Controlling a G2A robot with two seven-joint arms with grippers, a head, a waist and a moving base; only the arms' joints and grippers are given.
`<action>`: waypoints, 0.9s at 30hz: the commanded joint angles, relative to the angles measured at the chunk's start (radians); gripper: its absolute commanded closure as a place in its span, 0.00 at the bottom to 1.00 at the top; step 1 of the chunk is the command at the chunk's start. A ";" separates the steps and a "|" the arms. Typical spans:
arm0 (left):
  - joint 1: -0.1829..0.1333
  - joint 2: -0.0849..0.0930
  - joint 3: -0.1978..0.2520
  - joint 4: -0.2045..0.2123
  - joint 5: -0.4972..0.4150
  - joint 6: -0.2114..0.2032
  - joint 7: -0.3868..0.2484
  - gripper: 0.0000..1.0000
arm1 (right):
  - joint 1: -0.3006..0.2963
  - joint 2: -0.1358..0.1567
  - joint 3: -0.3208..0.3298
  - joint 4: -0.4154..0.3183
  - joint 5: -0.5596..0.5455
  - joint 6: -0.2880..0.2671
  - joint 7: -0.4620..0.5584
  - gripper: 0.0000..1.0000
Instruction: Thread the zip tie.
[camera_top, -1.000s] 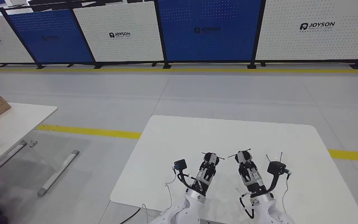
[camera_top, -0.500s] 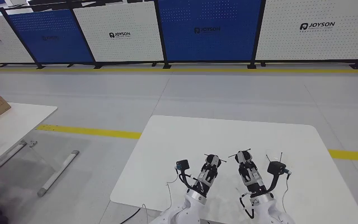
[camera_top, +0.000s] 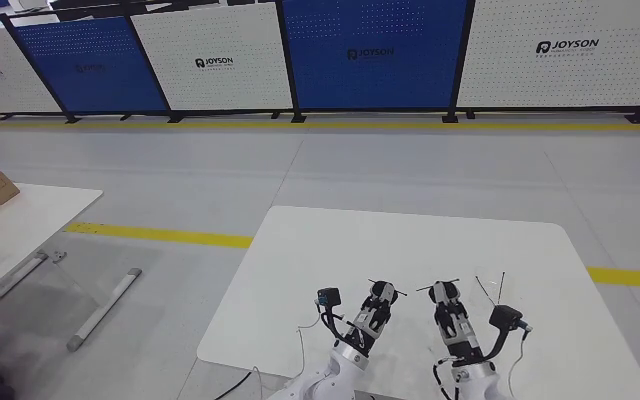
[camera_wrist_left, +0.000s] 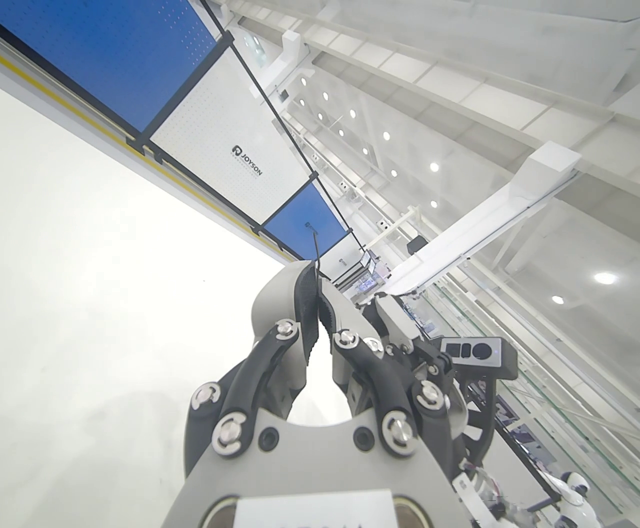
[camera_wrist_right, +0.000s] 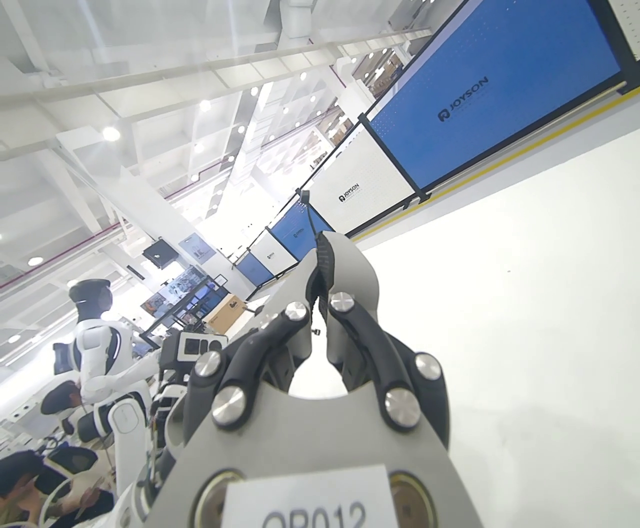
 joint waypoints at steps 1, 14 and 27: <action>0.000 0.000 0.000 0.000 0.000 0.000 0.000 1.00 | -0.015 -0.001 -0.004 -0.005 -0.007 0.005 -0.011 1.00; 0.000 0.000 0.000 0.000 0.000 0.000 0.000 1.00 | -0.002 -0.005 0.014 0.013 0.079 -0.016 0.045 1.00; 0.000 0.000 0.000 0.000 0.000 0.000 0.000 1.00 | 0.020 -0.007 0.023 0.039 0.160 -0.041 0.124 1.00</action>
